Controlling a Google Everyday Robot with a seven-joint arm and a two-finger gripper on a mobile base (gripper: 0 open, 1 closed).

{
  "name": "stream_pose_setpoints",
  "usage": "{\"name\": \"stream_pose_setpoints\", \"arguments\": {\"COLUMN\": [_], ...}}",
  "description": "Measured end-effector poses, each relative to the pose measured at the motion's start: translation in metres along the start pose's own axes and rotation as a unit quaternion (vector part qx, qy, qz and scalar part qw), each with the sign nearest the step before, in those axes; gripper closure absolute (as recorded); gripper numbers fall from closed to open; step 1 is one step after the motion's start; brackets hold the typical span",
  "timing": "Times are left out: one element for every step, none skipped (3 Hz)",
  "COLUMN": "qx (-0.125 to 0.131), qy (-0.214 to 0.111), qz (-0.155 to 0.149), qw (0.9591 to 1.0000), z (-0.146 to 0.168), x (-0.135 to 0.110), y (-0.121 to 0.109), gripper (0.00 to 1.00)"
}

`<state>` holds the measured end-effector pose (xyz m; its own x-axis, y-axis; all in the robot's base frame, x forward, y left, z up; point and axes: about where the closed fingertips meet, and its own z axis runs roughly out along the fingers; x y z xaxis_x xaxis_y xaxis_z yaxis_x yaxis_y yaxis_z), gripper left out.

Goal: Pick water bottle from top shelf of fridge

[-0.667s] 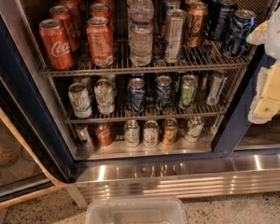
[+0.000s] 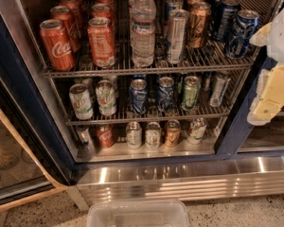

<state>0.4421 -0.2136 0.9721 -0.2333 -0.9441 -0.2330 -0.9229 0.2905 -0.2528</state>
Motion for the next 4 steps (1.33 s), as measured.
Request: {"name": "stream_pose_setpoints", "arguments": {"qx": [-0.01,0.016,0.015,0.034], "qy": [-0.055,-0.105,-0.105,-0.125], "qz": [0.021,0.038,0.038,0.032], "qw": [0.9982,0.9936,0.9936,0.991], "z": [0.035,0.026,0.026,0.021], "x": [0.007,-0.01,-0.011,-0.021], "y": [0.002,-0.008,-0.008,-0.008], "gripper": [0.0,0.0,0.0,0.0]}}
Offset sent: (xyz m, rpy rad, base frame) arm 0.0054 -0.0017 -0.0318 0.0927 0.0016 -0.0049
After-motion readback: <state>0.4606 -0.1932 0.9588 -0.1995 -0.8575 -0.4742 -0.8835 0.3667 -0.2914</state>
